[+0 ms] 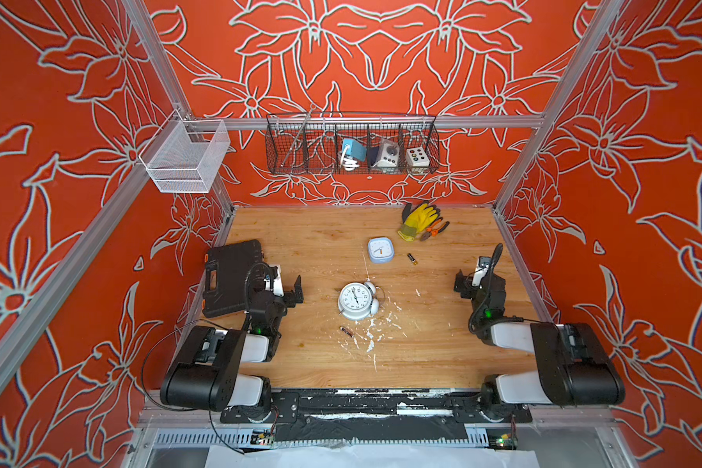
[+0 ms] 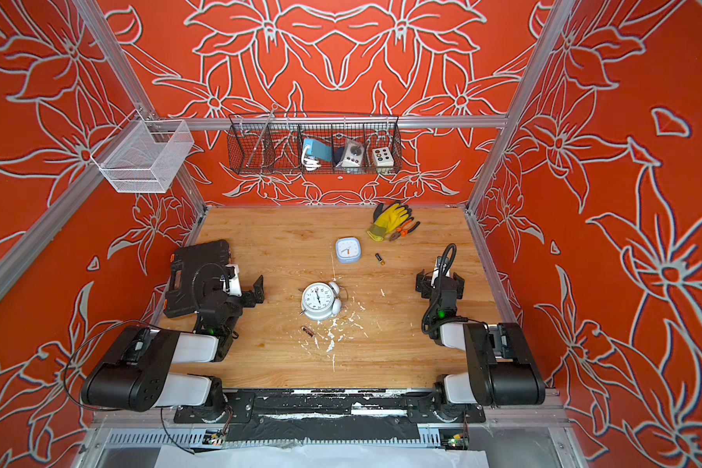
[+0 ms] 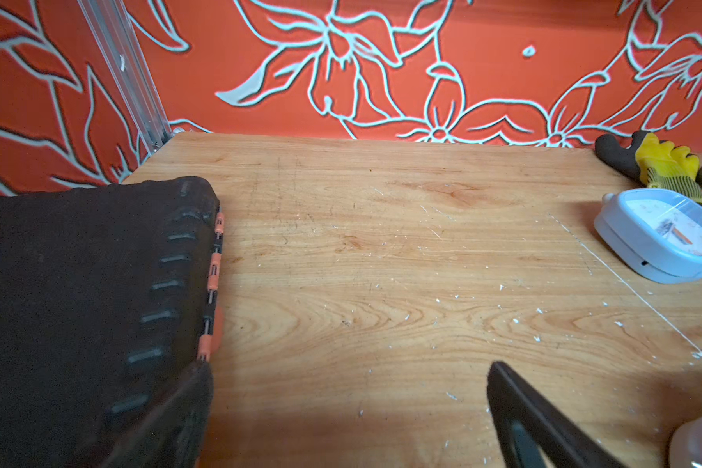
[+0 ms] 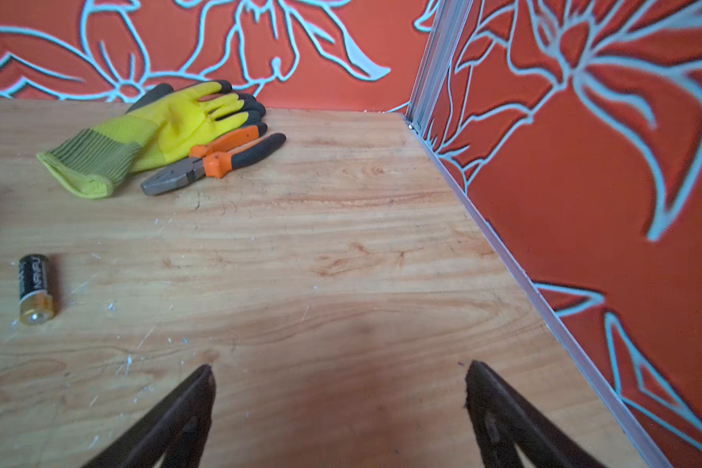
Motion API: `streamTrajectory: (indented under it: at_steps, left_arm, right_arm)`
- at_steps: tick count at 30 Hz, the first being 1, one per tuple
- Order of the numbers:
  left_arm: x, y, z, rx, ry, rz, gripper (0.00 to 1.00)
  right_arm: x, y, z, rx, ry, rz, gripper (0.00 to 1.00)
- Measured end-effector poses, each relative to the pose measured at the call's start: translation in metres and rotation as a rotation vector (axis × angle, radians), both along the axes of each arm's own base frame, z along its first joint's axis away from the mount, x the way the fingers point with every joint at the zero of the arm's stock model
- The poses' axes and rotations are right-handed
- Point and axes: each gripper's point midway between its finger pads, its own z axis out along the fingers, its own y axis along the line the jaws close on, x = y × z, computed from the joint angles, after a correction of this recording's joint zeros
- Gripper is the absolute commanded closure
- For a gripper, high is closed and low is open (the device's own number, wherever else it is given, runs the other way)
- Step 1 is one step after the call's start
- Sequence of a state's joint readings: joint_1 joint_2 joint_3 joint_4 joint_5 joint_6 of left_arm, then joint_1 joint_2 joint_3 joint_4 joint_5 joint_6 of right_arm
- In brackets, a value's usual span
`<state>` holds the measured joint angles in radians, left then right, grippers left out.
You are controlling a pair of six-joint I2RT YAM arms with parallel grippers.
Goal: Insert the battery into the alarm
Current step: Reset both arms
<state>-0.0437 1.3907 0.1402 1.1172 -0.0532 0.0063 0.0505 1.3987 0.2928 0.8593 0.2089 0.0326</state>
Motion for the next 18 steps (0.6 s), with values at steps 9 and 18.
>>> streamTrajectory:
  at_steps: [9,18]
  left_arm:
    - [0.0,0.0,0.0,0.0,0.0,0.0,0.01]
    - [0.0,0.0,0.0,0.0,0.0,0.0,0.01]
  right_arm:
    - [-0.002,0.0,-0.006,-0.002,0.031,0.001,0.02]
    - [-0.002,0.0,-0.015,-0.004,0.069,0.001,0.02]
